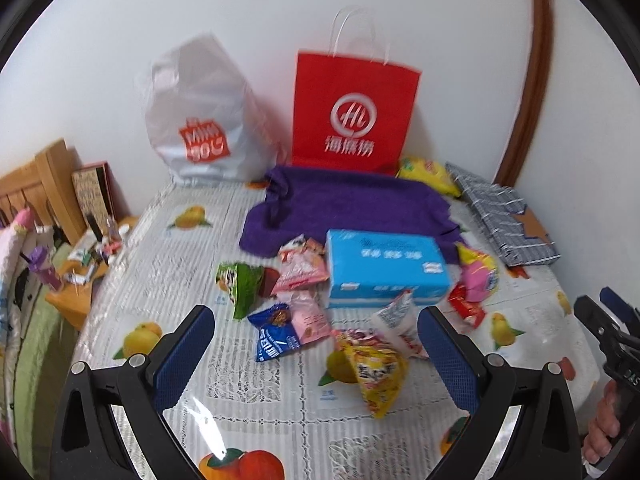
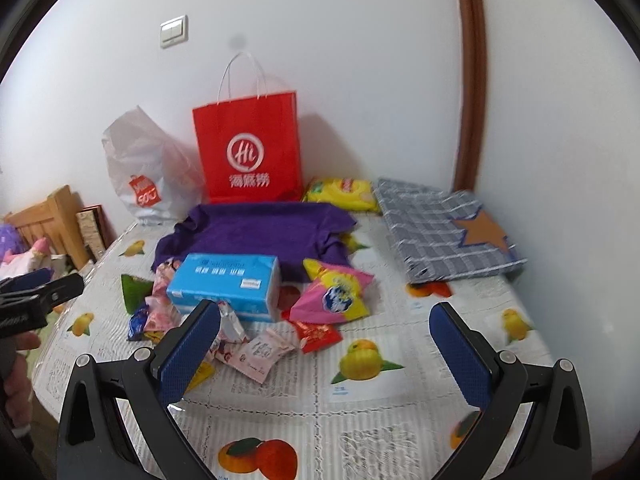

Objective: Organize snacks
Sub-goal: 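Grasp the pink-and-yellow chip bag with the right tool while the left tool grasps the green packet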

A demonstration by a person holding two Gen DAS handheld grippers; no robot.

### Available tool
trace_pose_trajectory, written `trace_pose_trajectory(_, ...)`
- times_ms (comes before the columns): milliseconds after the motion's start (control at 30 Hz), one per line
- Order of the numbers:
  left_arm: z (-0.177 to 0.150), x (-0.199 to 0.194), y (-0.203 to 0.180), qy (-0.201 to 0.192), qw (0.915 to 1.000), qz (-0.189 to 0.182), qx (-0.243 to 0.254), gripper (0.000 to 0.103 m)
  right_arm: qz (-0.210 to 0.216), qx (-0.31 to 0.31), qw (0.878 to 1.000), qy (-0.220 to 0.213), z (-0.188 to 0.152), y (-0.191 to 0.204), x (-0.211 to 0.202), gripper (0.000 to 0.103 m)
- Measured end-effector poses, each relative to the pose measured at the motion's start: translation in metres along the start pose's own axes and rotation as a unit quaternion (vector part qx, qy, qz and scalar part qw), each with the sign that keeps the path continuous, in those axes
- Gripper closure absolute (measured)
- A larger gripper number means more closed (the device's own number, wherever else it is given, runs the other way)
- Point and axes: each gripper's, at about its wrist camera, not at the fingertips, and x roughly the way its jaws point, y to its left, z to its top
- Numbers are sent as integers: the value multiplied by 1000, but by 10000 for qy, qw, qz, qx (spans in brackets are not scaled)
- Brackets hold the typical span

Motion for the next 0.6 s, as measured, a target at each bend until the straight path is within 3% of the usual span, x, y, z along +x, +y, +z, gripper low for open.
trace_pose_trajectory(100,-2,24,8,173,9998,-17,-139,3,126,114,9994,299,-7,-4,26,0)
trace_pose_trajectory(267,5,53,13,316,9993,181,-78,3,-149,93,9963,837,-6,-6,76,5)
trace_pose_trajectory(433,16,68,20,232,9985,491,37,2,27,381,9942,1004,5,-16,121,5)
trace_pose_trajectory(600,25,82,42,192,9980,535,-293,2,65,579,9910,1206,11,-25,168,5)
